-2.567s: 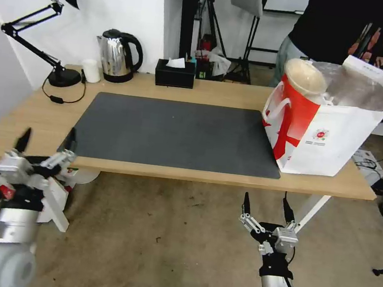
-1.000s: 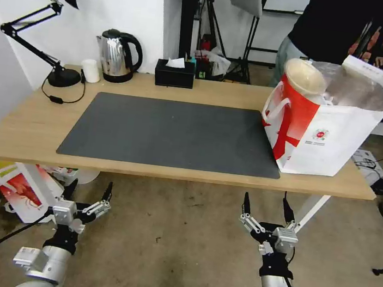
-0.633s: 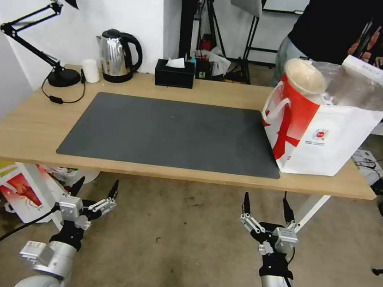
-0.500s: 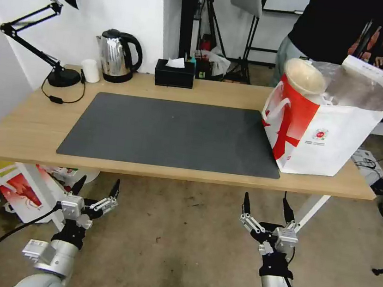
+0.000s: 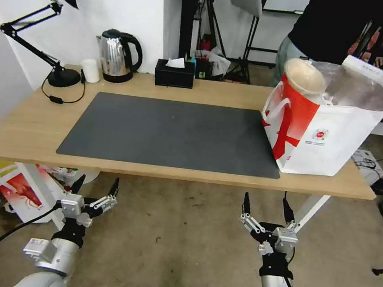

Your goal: Pick up the trash from the table and place it into the takeout bag.

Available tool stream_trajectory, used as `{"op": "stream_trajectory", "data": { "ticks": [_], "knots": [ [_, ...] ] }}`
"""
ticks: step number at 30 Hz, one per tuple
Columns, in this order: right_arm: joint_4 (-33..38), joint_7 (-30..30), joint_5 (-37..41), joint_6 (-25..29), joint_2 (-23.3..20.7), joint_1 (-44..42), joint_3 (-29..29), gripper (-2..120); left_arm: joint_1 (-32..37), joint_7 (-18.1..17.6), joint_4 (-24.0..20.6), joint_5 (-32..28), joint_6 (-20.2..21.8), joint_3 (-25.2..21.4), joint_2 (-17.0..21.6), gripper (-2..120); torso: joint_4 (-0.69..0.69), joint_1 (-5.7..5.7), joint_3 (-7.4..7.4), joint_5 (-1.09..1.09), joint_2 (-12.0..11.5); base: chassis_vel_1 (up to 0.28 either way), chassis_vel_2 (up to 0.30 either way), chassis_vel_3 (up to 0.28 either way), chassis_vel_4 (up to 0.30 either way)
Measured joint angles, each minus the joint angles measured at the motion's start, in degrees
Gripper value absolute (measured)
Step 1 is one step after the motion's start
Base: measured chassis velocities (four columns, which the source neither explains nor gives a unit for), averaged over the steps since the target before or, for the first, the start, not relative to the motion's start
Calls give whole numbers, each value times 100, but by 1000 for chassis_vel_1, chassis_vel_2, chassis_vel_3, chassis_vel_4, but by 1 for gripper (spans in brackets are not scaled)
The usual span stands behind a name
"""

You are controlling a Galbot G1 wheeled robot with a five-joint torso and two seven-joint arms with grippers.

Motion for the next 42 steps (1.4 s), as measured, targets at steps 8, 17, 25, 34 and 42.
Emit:
{"op": "stream_trajectory", "data": {
  "ticks": [8, 17, 25, 34, 42],
  "knots": [
    [0, 0, 0, 0, 0, 0, 0, 100, 31, 33, 6, 14, 33, -12, -3, 100, 0, 0, 0, 0, 0, 0, 0, 0, 0],
    [0, 0, 0, 0, 0, 0, 0, 100, 48, 27, 17, 66, 21, -25, -17, 100, 0, 0, 0, 0, 0, 0, 0, 0, 0],
    [0, 0, 0, 0, 0, 0, 0, 100, 51, 19, 17, 76, 18, -30, -21, 100, 0, 0, 0, 0, 0, 0, 0, 0, 0],
    [0, 0, 0, 0, 0, 0, 0, 100, 52, 17, 14, 79, 15, -32, -21, 100, 0, -1, 0, 0, 0, 0, 0, 0, 0],
    [0, 0, 0, 0, 0, 0, 0, 100, 52, 17, 12, 79, 13, -32, -21, 100, 0, 0, 0, 0, 0, 0, 0, 0, 0]
  ]
}}
